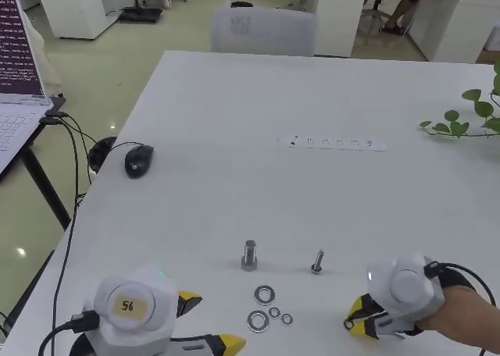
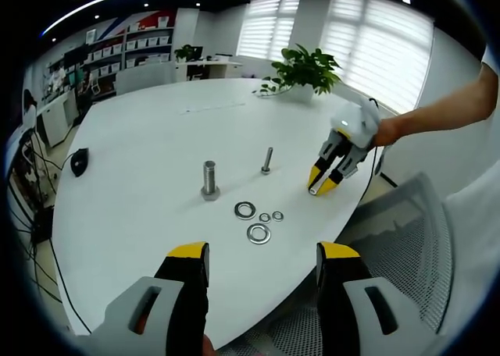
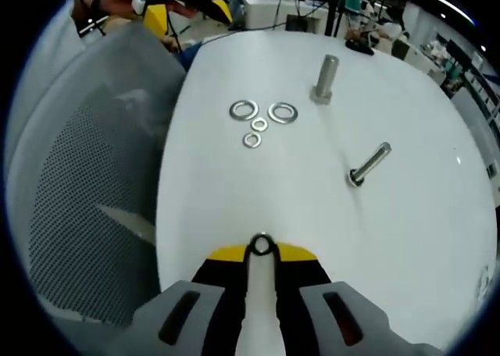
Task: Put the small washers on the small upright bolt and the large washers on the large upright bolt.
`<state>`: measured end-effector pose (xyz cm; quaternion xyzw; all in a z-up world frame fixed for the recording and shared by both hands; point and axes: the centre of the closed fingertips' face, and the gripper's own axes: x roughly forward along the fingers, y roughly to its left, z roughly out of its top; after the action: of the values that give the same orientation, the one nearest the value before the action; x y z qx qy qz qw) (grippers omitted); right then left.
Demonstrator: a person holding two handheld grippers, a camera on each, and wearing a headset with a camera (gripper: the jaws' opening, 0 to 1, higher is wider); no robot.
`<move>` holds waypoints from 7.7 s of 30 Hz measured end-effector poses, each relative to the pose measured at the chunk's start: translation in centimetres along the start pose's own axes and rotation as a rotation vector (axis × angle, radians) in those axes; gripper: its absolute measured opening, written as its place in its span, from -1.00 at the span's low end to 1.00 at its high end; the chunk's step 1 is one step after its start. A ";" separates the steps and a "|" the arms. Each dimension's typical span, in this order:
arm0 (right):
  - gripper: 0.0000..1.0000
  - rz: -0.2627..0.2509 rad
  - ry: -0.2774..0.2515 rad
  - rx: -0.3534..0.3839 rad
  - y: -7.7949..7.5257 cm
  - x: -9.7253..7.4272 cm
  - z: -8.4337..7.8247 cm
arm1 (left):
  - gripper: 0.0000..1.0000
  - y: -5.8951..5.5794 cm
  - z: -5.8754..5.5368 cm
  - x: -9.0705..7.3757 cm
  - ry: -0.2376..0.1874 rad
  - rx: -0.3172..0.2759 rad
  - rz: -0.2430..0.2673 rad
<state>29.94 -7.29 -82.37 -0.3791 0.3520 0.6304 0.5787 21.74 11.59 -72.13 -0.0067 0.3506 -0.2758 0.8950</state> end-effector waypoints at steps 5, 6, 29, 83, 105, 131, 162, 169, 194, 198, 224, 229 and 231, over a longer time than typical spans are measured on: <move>-0.72 -0.005 0.020 -0.042 0.0 0.2 0.3 | 0.09 0.0 -0.1 -0.1 0.006 0.002 0.001; -0.72 -0.004 0.024 -0.045 0.0 0.2 0.4 | 0.09 0.0 -0.1 -0.1 0.006 0.003 0.001; -0.69 0.053 0.111 -0.241 0.2 0.6 1.0 | 0.09 -0.2 -0.3 -0.1 0.006 -0.003 0.004; -0.72 0.053 0.064 -0.173 0.2 0.8 1.5 | 0.08 0.0 0.0 0.0 0.007 0.007 0.005; -0.73 -0.027 -0.083 0.056 -0.5 1.4 3.4 | 0.08 0.4 -0.3 -0.4 0.007 -0.001 0.017; -0.94 -0.046 -0.128 0.092 -1.2 1.0 4.4 | 0.08 0.4 -0.5 -0.3 0.009 -0.010 0.015; -0.62 -0.021 0.004 -0.002 -1.5 0.0 -0.1 | 0.08 0.0 -0.4 0.1 0.018 0.006 -0.001; -0.61 0.059 0.093 -0.153 -1.7 0.1 0.1 | 0.08 -0.1 -0.3 -0.1 0.017 0.007 0.005; -0.72 -0.006 -0.004 -0.018 -1.8 0.0 0.4 | 0.08 0.3 -0.5 -0.3 0.014 -0.009 0.020; -0.72 -0.013 -0.035 0.032 -1.8 0.0 0.7 | 0.08 0.4 -0.5 -0.3 0.012 -0.010 0.020; -0.73 -0.035 -0.094 0.104 -2.2 0.0 1.9 | 0.08 0.4 -0.6 -0.2 0.011 -0.015 0.020; -0.73 -0.044 -0.099 0.094 -2.5 -0.2 2.2 | 0.08 0.3 -0.4 -0.2 0.010 -0.014 0.018; -0.73 -0.051 -0.102 0.091 -2.7 -0.4 2.4 | 0.08 0.2 -0.4 -0.2 0.010 -0.013 0.017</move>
<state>32.52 -5.18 -80.90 -0.3285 0.3407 0.6173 0.6284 21.52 11.95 -72.38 -0.0081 0.3570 -0.2658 0.8955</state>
